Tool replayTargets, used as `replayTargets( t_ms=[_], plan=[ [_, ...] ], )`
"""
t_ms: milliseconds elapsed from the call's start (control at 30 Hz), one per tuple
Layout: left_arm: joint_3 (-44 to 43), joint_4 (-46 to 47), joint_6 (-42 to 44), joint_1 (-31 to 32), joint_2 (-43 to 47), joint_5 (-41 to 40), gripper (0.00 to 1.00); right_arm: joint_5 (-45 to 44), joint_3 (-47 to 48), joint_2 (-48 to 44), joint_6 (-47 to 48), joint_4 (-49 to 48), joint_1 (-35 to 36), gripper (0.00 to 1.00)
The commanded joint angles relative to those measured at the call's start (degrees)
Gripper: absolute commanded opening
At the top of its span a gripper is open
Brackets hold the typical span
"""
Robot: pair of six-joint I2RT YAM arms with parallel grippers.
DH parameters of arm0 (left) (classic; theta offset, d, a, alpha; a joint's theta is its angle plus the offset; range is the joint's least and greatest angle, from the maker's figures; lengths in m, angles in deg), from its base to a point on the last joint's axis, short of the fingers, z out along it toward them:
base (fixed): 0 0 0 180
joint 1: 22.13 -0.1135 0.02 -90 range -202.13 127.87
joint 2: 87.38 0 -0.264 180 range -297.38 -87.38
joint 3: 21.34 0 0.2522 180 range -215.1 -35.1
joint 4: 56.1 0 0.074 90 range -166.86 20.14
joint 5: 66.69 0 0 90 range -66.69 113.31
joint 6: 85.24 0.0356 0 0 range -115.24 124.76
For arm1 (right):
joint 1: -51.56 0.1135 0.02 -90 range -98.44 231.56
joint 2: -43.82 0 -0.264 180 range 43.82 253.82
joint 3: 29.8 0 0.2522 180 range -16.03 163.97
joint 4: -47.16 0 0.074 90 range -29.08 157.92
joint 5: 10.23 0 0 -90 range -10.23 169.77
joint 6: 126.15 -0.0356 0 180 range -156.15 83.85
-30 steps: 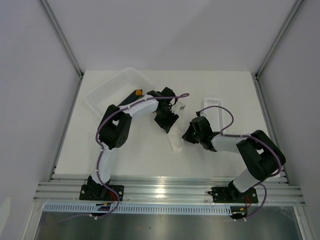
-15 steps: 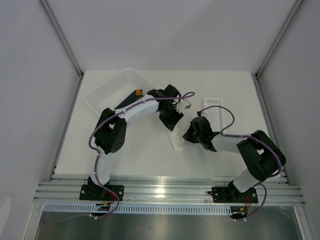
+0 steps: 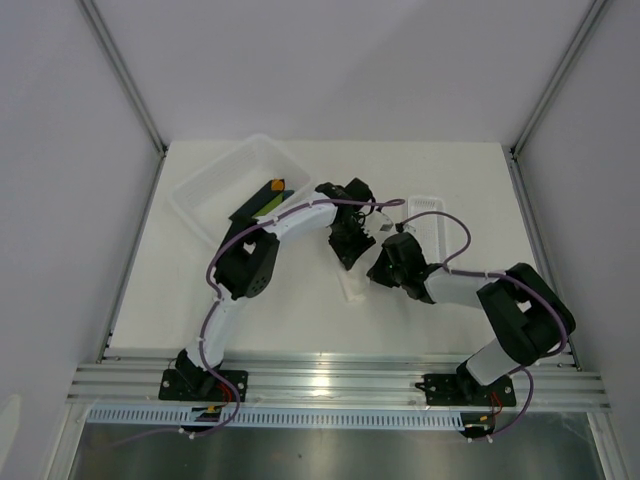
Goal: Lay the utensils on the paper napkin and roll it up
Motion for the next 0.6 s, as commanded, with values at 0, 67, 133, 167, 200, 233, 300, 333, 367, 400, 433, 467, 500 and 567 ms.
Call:
replayTargets(
  t_ms=[0,67,133,167,200,233,300,333,367,400,433,467,500,567],
  plan=[
    [-1.4,-1.8,2.2,-0.2,-1.1,-1.5,0.45,-1.2,-1.0,-2.8,-0.6,2.2,0.1,0.07],
    [-1.4,-1.8,2.4,-0.2,-1.2,-1.5,0.45,-2.0,-1.0,-4.8,-0.4,3.7,0.1,0.11],
    [-1.5,-1.8,2.5,-0.2,-1.3,-1.4,0.46,-3.1,-1.0,-6.9,0.3,5.8,0.0,0.14],
    [-1.5,-1.7,2.5,-0.2,-1.3,-1.3,0.46,-4.4,-1.0,-9.3,0.5,6.6,0.1,0.15],
    [-1.4,-1.7,2.6,-0.2,-1.3,-1.1,0.46,-5.1,-1.0,-10.5,0.9,7.5,0.0,0.16],
    [-1.4,-1.6,2.5,-0.2,-1.3,-1.1,0.46,-5.7,-1.0,-11.8,1.3,8.3,0.1,0.17],
    [-1.4,-1.6,2.6,-0.2,-1.4,-0.9,0.47,-7.1,-0.9,-15.4,2.7,9.9,0.6,0.18],
    [-1.5,-1.6,2.6,-0.2,-1.4,-1.0,0.46,-7.5,-0.7,-16.4,3.2,11.2,1.0,0.18],
    [-1.5,-1.6,2.6,-0.2,-1.4,-0.8,0.46,-7.5,-0.8,-17.2,4.1,11.9,1.3,0.19],
    [-1.4,-1.5,2.6,-0.1,-1.5,-0.9,0.46,-7.5,-0.9,-18.6,4.6,11.4,2.3,0.19],
    [-0.9,-1.6,2.5,-0.2,-1.4,-0.8,0.47,-6.8,-1.1,-18.7,4.9,10.9,2.6,0.20],
    [-1.3,-1.6,2.6,-0.1,-1.4,-0.8,0.46,-3.4,-1.8,-18.6,5.4,6.5,2.7,0.23],
    [-1.3,-1.6,2.4,-0.2,-1.3,-0.8,0.47,-1.4,-2.1,-17.1,6.0,4.8,2.5,0.23],
    [-1.3,-1.6,2.4,-0.2,-1.3,-0.8,0.47,2.3,-2.0,-14.7,5.9,0.8,2.3,0.24]
  ],
)
